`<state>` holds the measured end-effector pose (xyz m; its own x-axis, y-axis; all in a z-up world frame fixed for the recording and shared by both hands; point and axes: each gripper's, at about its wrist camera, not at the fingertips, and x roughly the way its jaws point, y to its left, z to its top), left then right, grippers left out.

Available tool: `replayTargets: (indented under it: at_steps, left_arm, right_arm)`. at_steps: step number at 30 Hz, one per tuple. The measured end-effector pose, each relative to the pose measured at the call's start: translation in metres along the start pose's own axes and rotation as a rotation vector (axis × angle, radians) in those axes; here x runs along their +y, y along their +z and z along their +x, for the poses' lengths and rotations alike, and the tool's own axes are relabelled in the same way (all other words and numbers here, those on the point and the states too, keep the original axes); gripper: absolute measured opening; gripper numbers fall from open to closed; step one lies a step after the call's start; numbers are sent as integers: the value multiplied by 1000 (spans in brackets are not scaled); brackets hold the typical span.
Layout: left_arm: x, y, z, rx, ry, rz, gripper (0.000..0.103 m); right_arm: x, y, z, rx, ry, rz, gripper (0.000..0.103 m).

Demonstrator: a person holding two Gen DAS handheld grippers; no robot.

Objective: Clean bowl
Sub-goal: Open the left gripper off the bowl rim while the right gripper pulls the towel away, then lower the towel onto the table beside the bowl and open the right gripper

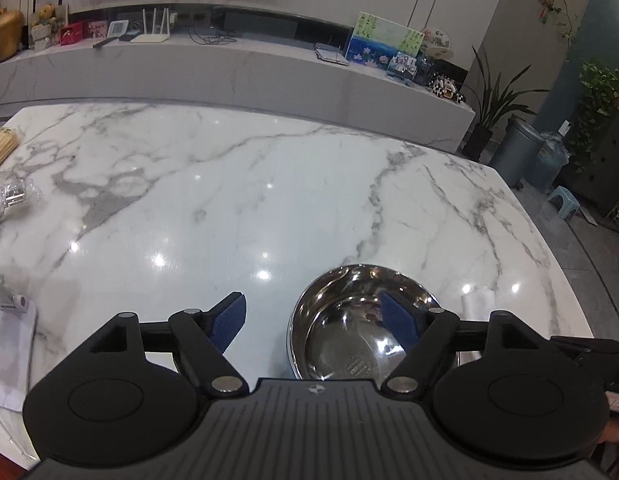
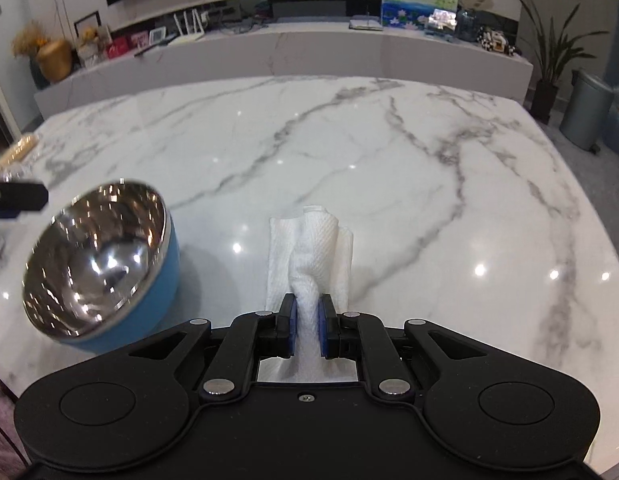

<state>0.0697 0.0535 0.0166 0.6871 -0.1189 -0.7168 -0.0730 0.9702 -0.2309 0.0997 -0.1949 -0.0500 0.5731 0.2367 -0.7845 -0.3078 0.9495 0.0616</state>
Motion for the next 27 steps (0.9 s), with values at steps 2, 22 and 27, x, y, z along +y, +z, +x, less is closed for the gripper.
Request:
replayTargets:
  at_steps: [2,22,27]
  left_arm:
    - [1,-1,0,-8,7,-2,76]
    - [-17,-4,-27,-112,27,61,83]
    - [-18,-11,-33,-125,60,29,83]
  right_arm:
    - [1,-4,4,8,-11,-11,10]
    - [8,15,-54,-137,27,18,64]
    - [23,15,-80,-205,36,3,82]
